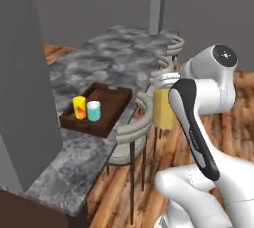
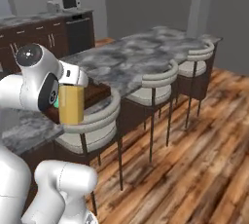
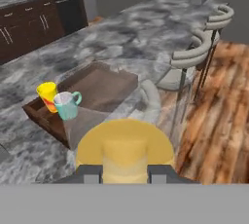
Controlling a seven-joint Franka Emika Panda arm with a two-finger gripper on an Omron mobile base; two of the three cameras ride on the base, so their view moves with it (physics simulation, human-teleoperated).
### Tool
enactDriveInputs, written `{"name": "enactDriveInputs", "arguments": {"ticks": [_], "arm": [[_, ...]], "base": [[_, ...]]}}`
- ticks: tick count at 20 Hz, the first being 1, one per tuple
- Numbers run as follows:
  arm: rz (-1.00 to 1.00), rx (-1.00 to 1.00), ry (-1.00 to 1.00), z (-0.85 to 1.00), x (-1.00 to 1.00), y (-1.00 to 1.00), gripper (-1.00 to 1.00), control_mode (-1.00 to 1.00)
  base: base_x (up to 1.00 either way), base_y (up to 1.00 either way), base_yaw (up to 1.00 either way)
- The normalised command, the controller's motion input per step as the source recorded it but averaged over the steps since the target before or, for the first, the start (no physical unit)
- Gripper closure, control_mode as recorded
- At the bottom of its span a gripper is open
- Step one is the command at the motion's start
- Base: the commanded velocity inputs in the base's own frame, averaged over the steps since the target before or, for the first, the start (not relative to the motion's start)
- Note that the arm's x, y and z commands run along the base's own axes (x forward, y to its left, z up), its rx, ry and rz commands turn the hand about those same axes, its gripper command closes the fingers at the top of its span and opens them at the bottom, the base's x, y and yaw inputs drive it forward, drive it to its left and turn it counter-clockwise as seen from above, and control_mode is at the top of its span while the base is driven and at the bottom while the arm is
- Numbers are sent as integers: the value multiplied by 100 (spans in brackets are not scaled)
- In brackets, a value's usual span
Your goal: There is a tray on the dining counter. Grab the cup, mug, and pitcher and place them on the tray. The pitcher may be placed next to the tray if it cannot fit the tray.
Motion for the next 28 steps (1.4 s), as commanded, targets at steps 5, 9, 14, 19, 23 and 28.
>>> {"name": "enactDriveInputs", "arguments": {"ticks": [5, 9, 14, 19, 23, 28], "arm": [[0, 0, 0, 0, 0, 0, 100, 100], [0, 0, 0, 0, 0, 0, 100, 100], [0, 0, 0, 0, 0, 0, 100, 100], [0, 0, 0, 0, 0, 0, 100, 100], [0, 0, 0, 0, 0, 0, 100, 100], [0, 0, 0, 0, 0, 0, 100, 100]], "base": [[49, -100, 60], [41, -100, 60], [31, -83, 59], [36, -51, 52], [35, -25, 43], [37, -19, 37]]}}
